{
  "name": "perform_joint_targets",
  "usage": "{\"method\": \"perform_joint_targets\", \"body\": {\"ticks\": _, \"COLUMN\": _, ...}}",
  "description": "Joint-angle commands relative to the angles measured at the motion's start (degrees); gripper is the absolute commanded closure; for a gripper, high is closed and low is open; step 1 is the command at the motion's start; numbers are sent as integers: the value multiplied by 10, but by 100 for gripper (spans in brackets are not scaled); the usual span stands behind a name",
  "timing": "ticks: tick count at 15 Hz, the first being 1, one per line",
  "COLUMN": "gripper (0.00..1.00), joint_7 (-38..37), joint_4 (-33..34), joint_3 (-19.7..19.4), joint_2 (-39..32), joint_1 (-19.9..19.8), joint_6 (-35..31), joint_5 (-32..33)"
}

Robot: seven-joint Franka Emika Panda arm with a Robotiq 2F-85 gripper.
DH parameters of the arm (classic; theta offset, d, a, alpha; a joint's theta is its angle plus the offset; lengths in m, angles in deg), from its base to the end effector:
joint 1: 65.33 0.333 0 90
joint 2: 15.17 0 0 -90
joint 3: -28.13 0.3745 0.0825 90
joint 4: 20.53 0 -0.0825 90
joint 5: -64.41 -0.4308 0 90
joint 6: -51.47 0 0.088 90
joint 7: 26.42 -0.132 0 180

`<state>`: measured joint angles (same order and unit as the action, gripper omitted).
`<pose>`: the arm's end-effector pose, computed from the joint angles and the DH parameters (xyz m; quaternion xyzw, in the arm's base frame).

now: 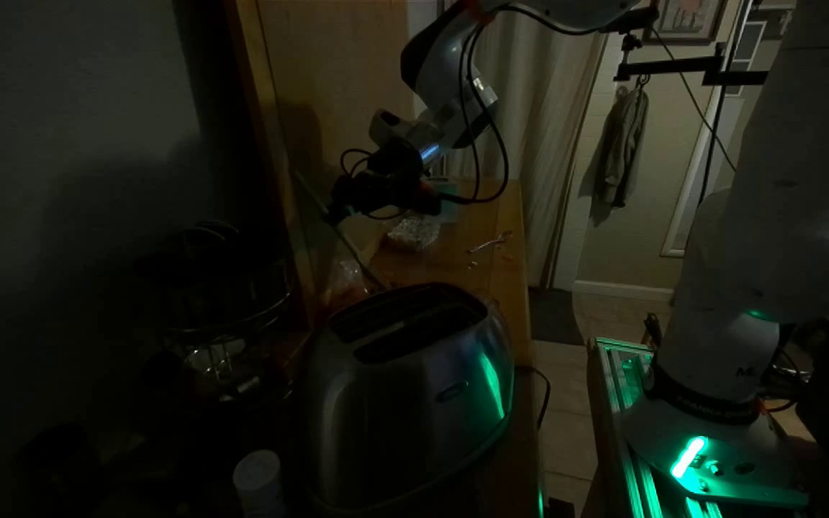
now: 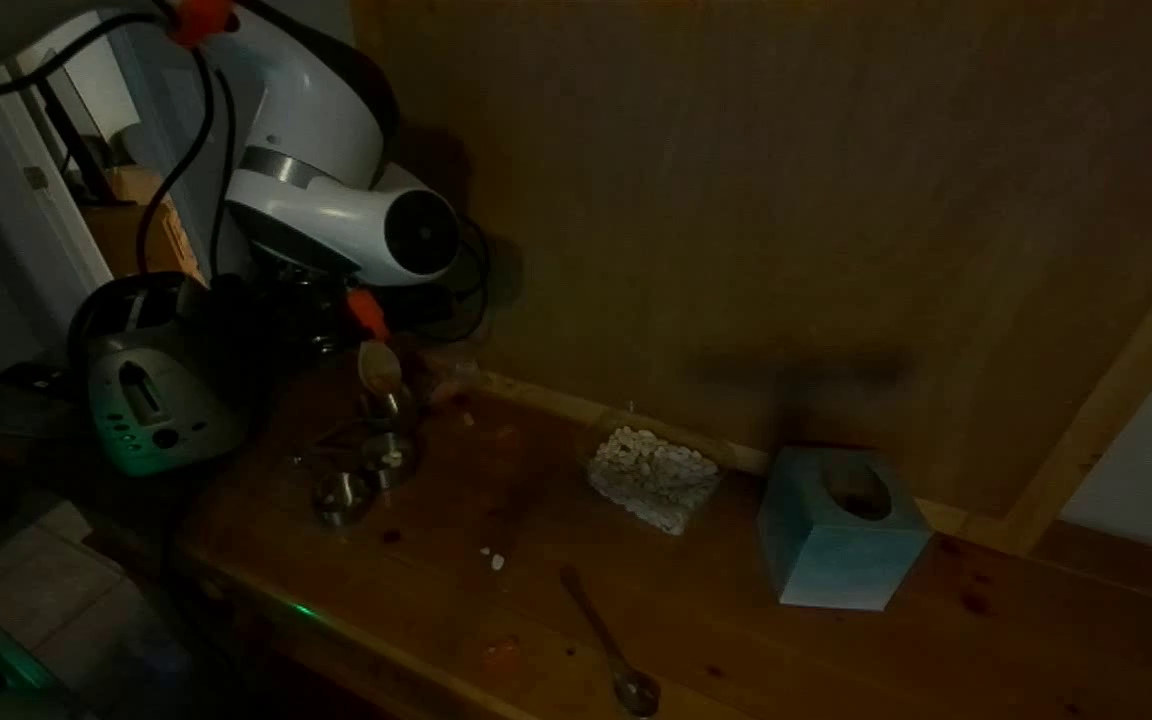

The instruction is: Pick up the orange object and put it on the wooden spoon, pick up the wooden spoon and pour the substance into the topmost silver measuring cup

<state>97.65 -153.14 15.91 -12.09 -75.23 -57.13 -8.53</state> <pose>0.5218 -0.1126 0.3994 -0.7199 -0.4306 -0.4581 0.2942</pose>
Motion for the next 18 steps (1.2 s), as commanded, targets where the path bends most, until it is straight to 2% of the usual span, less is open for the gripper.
{"method": "perform_joint_targets", "body": {"ticks": 1, "gripper": 96, "joint_7": -9, "joint_4": 12, "joint_3": 1, "joint_2": -4, "joint_1": -8, "joint_6": 1, "joint_5": 6}}
{"method": "perform_joint_targets", "body": {"ticks": 2, "gripper": 96, "joint_7": -6, "joint_4": 15, "joint_3": -2, "joint_2": -6, "joint_1": -11, "joint_6": 25, "joint_5": 15}}
{"method": "perform_joint_targets", "body": {"ticks": 3, "gripper": 96, "joint_7": -9, "joint_4": 11, "joint_3": 2, "joint_2": -2, "joint_1": -9, "joint_6": -11, "joint_5": 4}}
{"method": "perform_joint_targets", "body": {"ticks": 4, "gripper": 96, "joint_7": -4, "joint_4": 14, "joint_3": -1, "joint_2": -4, "joint_1": -11, "joint_6": 13, "joint_5": 13}}
{"method": "perform_joint_targets", "body": {"ticks": 5, "gripper": 96, "joint_7": -3, "joint_4": 10, "joint_3": 2, "joint_2": -2, "joint_1": -9, "joint_6": -12, "joint_5": 3}}
{"method": "perform_joint_targets", "body": {"ticks": 6, "gripper": 96, "joint_7": 2, "joint_4": 17, "joint_3": -4, "joint_2": -7, "joint_1": -14, "joint_6": 36, "joint_5": 13}}
{"method": "perform_joint_targets", "body": {"ticks": 10, "gripper": 96, "joint_7": -7, "joint_4": 25, "joint_3": -13, "joint_2": -17, "joint_1": -20, "joint_6": 72, "joint_5": 4}}
{"method": "perform_joint_targets", "body": {"ticks": 12, "gripper": 96, "joint_7": 1, "joint_4": 20, "joint_3": -10, "joint_2": -12, "joint_1": -20, "joint_6": 38, "joint_5": -6}}
{"method": "perform_joint_targets", "body": {"ticks": 13, "gripper": 96, "joint_7": 6, "joint_4": 24, "joint_3": -14, "joint_2": -15, "joint_1": -24, "joint_6": 68, "joint_5": 2}}
{"method": "perform_joint_targets", "body": {"ticks": 14, "gripper": 96, "joint_7": 3, "joint_4": 19, "joint_3": -9, "joint_2": -12, "joint_1": -21, "joint_6": 25, "joint_5": -13}}
{"method": "perform_joint_targets", "body": {"ticks": 15, "gripper": 96, "joint_7": 9, "joint_4": 24, "joint_3": -14, "joint_2": -15, "joint_1": -24, "joint_6": 71, "joint_5": 5}}
{"method": "perform_joint_targets", "body": {"ticks": 16, "gripper": 96, "joint_7": 6, "joint_4": 18, "joint_3": -7, "joint_2": -12, "joint_1": -20, "joint_6": 12, "joint_5": -13}}
{"method": "perform_joint_targets", "body": {"ticks": 17, "gripper": 96, "joint_7": 5, "joint_4": 23, "joint_3": -12, "joint_2": -16, "joint_1": -23, "joint_6": 57, "joint_5": 3}}
{"method": "perform_joint_targets", "body": {"ticks": 18, "gripper": 96, "joint_7": 1, "joint_4": 20, "joint_3": -8, "joint_2": -14, "joint_1": -21, "joint_6": 21, "joint_5": -5}}
